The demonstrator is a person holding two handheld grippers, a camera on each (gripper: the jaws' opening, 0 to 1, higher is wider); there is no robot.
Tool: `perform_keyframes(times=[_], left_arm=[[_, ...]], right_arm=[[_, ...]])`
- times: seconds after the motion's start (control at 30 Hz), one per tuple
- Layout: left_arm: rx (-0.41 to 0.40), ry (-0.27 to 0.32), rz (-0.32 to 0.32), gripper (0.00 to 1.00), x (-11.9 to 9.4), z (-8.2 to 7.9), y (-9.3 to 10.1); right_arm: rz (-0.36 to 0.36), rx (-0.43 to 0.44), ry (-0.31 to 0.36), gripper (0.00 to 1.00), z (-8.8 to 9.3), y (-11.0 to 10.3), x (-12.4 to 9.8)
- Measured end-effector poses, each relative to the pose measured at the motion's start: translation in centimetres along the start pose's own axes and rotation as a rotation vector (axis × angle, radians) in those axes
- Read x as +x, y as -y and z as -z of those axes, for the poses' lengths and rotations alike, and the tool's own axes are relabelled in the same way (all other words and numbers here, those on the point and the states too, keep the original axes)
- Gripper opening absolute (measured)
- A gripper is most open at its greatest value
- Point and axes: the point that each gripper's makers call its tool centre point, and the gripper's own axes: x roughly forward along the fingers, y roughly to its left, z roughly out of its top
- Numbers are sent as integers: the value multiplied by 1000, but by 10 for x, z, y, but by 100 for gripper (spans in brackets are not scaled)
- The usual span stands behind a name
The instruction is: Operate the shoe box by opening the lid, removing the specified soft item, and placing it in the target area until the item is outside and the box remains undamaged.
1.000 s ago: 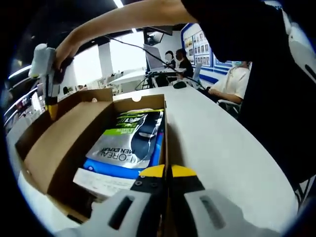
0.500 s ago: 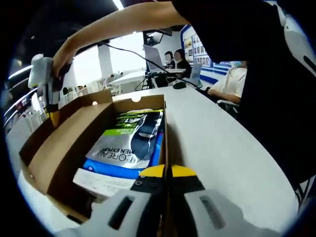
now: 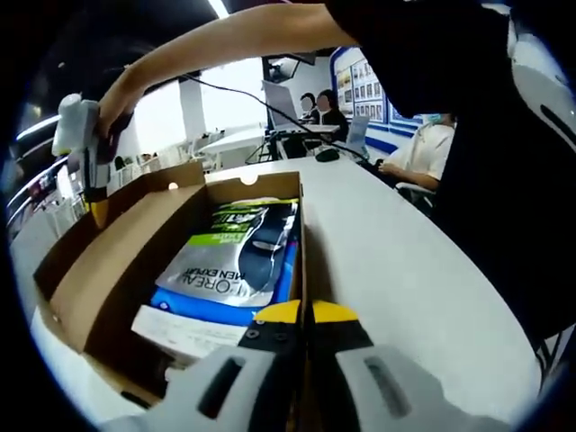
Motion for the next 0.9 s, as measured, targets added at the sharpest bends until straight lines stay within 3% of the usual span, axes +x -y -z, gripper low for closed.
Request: perform_keyframes(times=[0.33, 0.9], left_arm=[[8, 3, -1, 2, -2, 2, -6], [13, 4, 2, 2, -2, 4, -5]], right_arm=[[-36, -4, -5, 5, 1, 0, 3], [-95, 17, -39, 9, 9, -4, 37]])
